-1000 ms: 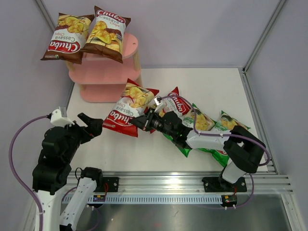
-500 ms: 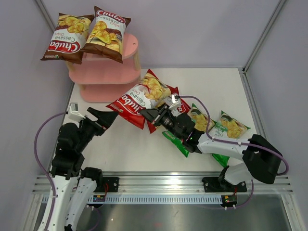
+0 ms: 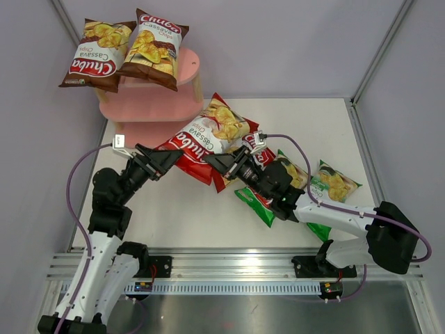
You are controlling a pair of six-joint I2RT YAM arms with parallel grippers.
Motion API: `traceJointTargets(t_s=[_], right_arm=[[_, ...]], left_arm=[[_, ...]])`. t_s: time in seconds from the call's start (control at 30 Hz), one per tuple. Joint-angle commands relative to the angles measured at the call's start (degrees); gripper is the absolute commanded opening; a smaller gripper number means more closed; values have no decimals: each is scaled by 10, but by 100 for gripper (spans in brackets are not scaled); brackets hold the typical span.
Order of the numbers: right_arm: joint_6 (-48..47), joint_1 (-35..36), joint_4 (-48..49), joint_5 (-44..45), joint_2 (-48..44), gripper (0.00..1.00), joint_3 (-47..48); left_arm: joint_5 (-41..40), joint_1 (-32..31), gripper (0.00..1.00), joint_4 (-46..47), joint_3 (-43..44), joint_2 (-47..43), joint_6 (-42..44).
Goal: Place and organize the chips bags onto the shelf
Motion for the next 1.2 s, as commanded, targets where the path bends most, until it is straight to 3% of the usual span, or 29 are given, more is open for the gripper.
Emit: traceJointTargets(t_s=[0.0,0.2,0.37,0.43,0.5,0.6,0.63,0.7,0.8,0.83,0.93,0.97,1.07,1.17], right_arm=[[5,-2,81,-27,0,0,38],[34,7,165,-48,67,0,70],[7,43,173,-17,96,0,90],[-5,47,164,-1,97,0,91],[-3,50,163,1,97,0,90],[-8,52,158,-8,97,0,90],[-8,52,158,-8,96,1,87],[-8,53,157,-5,91,3,77],[-16,53,141,12,76,22,62],[-25,52,132,16,70,37,60],[-48,52,84,50,35,61,42],[-54,53,69,65,24,76,34],[-80,52,22,119,-32,90,-3],[-114,51,-15,162,-93,93,-36]], left_arm=[[42,-3,99,107,-2,6,-10],[18,-19,99,171,-27,16,-12],[-25,-30,99,186,-38,9,-12],[-42,-30,92,183,-43,0,-10],[-62,-30,76,180,-46,-15,-6],[-83,-30,62,182,-57,-27,-3],[-87,-30,49,183,-65,-28,-5],[-95,-30,38,191,-73,-32,-6],[-98,-30,32,200,-86,-28,-8],[-99,-30,33,200,-87,-27,-7],[-105,-29,33,195,-97,-22,-10],[-107,-29,33,196,-104,-24,-10],[-119,-28,32,195,-114,-31,-5],[-126,-23,32,204,-125,-28,-3]])
